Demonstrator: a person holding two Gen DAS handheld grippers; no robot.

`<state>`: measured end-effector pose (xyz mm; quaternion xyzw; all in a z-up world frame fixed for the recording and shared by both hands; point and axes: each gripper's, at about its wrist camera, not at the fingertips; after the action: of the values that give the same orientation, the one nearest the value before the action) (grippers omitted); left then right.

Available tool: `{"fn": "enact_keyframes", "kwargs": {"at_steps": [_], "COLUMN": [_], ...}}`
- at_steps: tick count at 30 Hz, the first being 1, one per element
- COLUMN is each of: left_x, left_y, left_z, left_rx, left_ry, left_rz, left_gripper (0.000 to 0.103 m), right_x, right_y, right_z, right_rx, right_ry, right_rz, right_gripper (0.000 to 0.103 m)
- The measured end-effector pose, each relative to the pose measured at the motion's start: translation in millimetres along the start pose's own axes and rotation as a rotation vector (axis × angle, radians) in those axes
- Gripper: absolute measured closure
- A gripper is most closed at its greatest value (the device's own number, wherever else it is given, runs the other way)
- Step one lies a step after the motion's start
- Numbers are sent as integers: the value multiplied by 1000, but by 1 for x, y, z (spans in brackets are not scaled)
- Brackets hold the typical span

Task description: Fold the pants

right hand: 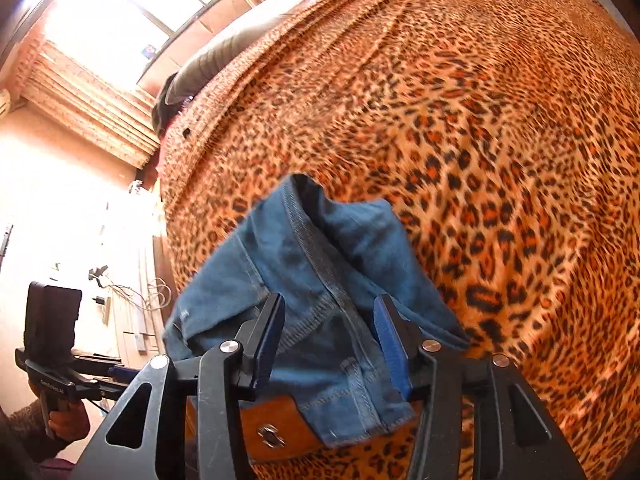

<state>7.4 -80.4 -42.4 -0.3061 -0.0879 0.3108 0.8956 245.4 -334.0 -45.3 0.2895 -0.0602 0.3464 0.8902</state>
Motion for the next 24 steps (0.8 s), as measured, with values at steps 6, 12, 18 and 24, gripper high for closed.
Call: {"fn": "enact_keyframes", "kwargs": {"at_steps": [6,12,18,24], "left_x": [30,24,7,7], "left_y": [3,36,11,-17], "left_z": [-21,-77,-41,-48], "left_rx": [95,229,183,234], "left_ry": [-31,9,13,-15], "left_rz": [35,79,-10,-104], "left_gripper": [41,39,41,31], "right_x": [43,57,51,-9], "right_y": [20,20,10,15], "right_z": [-62,-102,-56,-19], "right_rx": [-54,-163,-73,35], "right_ry": [62,154,65,38], "right_rz": [15,127,35,28], "right_gripper": [52,84,73,73]}}
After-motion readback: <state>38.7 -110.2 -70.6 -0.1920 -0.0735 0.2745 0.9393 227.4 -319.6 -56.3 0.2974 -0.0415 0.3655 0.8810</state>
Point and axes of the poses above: each gripper's, at about its wrist camera, not at the fingertips, and z roughly against the way its jaws point, y to its left, x to its top, and after that the axes turned 1 degree about z, right-handed
